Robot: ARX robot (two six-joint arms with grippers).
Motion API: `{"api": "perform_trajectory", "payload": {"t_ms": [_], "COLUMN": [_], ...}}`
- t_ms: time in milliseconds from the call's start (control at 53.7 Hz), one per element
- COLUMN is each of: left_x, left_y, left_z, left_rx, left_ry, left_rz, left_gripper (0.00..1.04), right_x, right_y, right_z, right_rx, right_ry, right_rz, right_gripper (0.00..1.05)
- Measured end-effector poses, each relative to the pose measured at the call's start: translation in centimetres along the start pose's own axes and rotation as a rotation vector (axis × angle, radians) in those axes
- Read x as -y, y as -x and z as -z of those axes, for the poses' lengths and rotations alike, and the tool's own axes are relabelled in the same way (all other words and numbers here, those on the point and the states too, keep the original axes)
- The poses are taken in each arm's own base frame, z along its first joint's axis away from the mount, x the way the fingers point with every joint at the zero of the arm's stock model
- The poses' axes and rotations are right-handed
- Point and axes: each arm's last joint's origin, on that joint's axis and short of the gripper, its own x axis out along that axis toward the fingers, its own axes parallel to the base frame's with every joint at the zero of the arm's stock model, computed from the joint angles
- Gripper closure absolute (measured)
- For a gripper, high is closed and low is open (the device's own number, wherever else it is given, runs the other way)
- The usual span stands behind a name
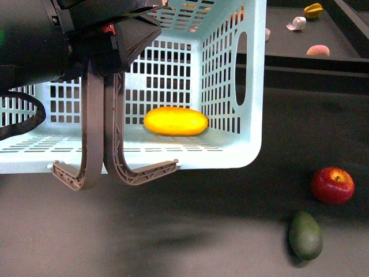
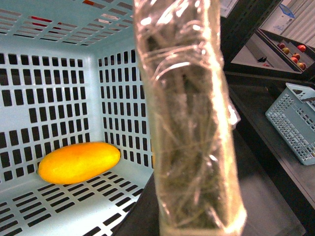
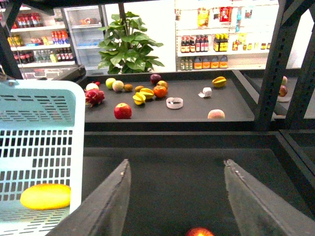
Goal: Pick mango with right arm and hold basket with left
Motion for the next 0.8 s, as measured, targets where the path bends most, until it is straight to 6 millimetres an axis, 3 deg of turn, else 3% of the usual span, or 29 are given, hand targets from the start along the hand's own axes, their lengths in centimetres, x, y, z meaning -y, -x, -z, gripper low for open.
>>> {"api": "perform_trajectory", "payload": {"t_ms": [317, 801], "left_x": [0.0, 0.0], "left_y": [0.0, 0.0], "left_z": [0.0, 0.0], "left_rx": [0.000, 0.000], "left_ry": [-0.001, -0.001], "left_rz": [0.000, 0.001], "left_gripper": [0.97, 0.97], "right_x": [0.0, 0.1], "right_y": [0.5, 1.7], "right_z": [1.0, 2.7], "right_rx": [0.003, 0.001], "right_ry": [0.033, 0.033], "right_rz": [-0.001, -0.005], "right_gripper": [1.04, 1.03]}}
